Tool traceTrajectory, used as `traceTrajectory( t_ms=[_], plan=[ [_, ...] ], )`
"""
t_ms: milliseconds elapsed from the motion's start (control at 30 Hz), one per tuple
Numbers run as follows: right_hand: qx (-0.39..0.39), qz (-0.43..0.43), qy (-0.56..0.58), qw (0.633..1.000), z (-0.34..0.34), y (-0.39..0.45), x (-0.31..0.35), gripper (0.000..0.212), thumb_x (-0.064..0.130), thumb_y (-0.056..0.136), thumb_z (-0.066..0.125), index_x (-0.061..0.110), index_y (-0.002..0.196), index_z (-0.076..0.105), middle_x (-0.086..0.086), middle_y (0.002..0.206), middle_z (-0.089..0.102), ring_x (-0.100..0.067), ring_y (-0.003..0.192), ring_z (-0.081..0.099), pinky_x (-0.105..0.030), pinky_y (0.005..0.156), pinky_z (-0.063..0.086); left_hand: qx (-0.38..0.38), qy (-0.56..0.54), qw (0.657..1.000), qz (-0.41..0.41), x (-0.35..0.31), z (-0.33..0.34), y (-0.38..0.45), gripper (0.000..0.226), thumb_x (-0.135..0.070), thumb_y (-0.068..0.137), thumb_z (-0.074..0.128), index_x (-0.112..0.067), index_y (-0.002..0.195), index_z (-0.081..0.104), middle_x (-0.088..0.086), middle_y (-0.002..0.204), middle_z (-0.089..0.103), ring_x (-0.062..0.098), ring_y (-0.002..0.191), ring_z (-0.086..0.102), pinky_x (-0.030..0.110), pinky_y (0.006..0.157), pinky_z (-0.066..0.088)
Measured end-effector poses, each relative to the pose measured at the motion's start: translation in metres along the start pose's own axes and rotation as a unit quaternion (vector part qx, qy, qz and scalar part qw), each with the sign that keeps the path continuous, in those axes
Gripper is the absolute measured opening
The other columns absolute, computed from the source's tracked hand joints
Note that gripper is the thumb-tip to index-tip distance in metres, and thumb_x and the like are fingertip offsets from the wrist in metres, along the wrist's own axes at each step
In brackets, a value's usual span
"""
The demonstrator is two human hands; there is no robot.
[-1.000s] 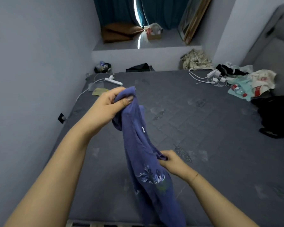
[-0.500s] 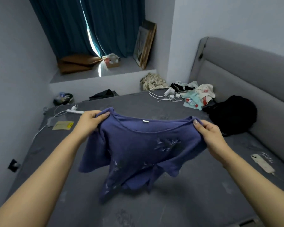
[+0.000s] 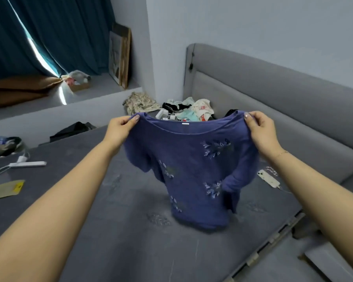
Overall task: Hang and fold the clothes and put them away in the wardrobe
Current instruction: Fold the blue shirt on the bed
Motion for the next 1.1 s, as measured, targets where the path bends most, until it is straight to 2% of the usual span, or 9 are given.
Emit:
traceTrajectory(
  t_ms=[133,267,367,433,533,667,800,967,1100],
  plan=[
    [0.006,-0.026,-0.045,0.999,-0.014,-0.024,0.016,0.016,0.024,0.100,0.054,0.012,0.094,0.063,-0.001,0.087,0.065,-0.011,0.083,0.055,-0.034,0.080,0.046,0.011,-0.021,0.999,0.041,0.001,0.003,0.001,0.027,-0.026,0.098,0.058,-0.002,0.096,0.069,0.005,0.084,0.061,0.011,0.078,0.049,0.028,0.068,0.038],
    [0.037,-0.042,-0.082,0.995,0.013,-0.092,0.022,0.013,0.023,0.100,0.054,0.017,0.093,0.064,0.012,0.086,0.066,-0.003,0.081,0.057,-0.022,0.077,0.045,-0.002,-0.019,0.996,0.092,0.019,-0.026,-0.021,0.017,-0.020,0.099,0.056,-0.008,0.092,0.065,-0.008,0.075,0.058,-0.007,0.067,0.047,0.012,0.064,0.039],
    [0.070,-0.028,-0.131,0.988,0.057,-0.159,0.019,0.012,0.025,0.100,0.053,0.023,0.091,0.061,0.015,0.083,0.064,0.003,0.080,0.057,-0.016,0.073,0.042,0.032,-0.015,0.996,0.084,0.058,-0.051,-0.042,0.015,-0.016,0.098,0.057,-0.004,0.094,0.066,-0.003,0.079,0.062,-0.006,0.070,0.054,0.011,0.067,0.043],
    [0.101,-0.007,-0.150,0.984,0.096,-0.207,0.012,0.011,0.028,0.099,0.053,0.027,0.089,0.057,0.016,0.077,0.061,0.003,0.073,0.055,-0.017,0.069,0.041,0.059,-0.010,0.996,0.064,0.100,-0.070,-0.060,0.014,-0.014,0.096,0.059,-0.003,0.095,0.067,0.002,0.084,0.066,-0.006,0.074,0.059,0.011,0.072,0.045],
    [0.150,0.033,-0.163,0.975,0.161,-0.278,-0.017,0.016,0.038,0.095,0.048,0.027,0.088,0.055,0.013,0.071,0.056,-0.007,0.065,0.050,-0.030,0.066,0.042,0.069,0.024,0.997,0.033,0.183,-0.104,-0.095,0.010,-0.012,0.095,0.061,-0.006,0.097,0.068,0.008,0.094,0.067,0.009,0.089,0.059,0.026,0.083,0.046],
    [0.207,0.095,-0.193,0.955,0.252,-0.371,-0.077,0.021,0.034,0.098,0.050,0.017,0.090,0.059,0.007,0.069,0.058,-0.017,0.061,0.052,-0.041,0.061,0.044,0.092,0.111,0.989,0.021,0.293,-0.144,-0.140,0.009,-0.005,0.093,0.062,-0.009,0.098,0.069,0.008,0.109,0.068,0.021,0.110,0.061,0.030,0.100,0.044],
    [0.272,0.123,-0.221,0.928,0.343,-0.456,-0.132,0.036,0.043,0.096,0.039,0.013,0.092,0.059,0.000,0.077,0.063,-0.025,0.067,0.058,-0.040,0.059,0.046,0.147,0.208,0.967,0.027,0.399,-0.176,-0.182,0.007,-0.002,0.092,0.062,0.003,0.089,0.067,0.009,0.131,0.059,0.022,0.136,0.042,0.015,0.111,0.029],
    [0.373,0.111,-0.210,0.897,0.450,-0.561,-0.196,0.029,0.035,0.099,0.048,0.012,0.100,0.065,-0.005,0.089,0.071,-0.029,0.077,0.067,-0.038,0.061,0.049,0.231,0.313,0.921,0.030,0.533,-0.202,-0.231,0.007,0.000,0.088,0.066,0.004,0.082,0.065,0.020,0.138,0.053,0.035,0.139,0.035,0.041,0.113,0.032],
    [0.420,0.069,-0.210,0.880,0.506,-0.621,-0.227,0.013,0.023,0.095,0.061,0.011,0.095,0.067,-0.006,0.082,0.072,-0.026,0.066,0.067,-0.033,0.051,0.046,0.261,0.356,0.897,-0.008,0.618,-0.223,-0.267,0.007,0.003,0.087,0.065,0.005,0.080,0.064,0.023,0.138,0.052,0.038,0.139,0.034,0.043,0.113,0.030]
  ],
)
Point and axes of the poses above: each hand's wrist, its own y-axis towards the middle knuckle, its own z-axis out of the palm, x = y × z, the point moved 6 cm from there along y, towards the middle knuckle
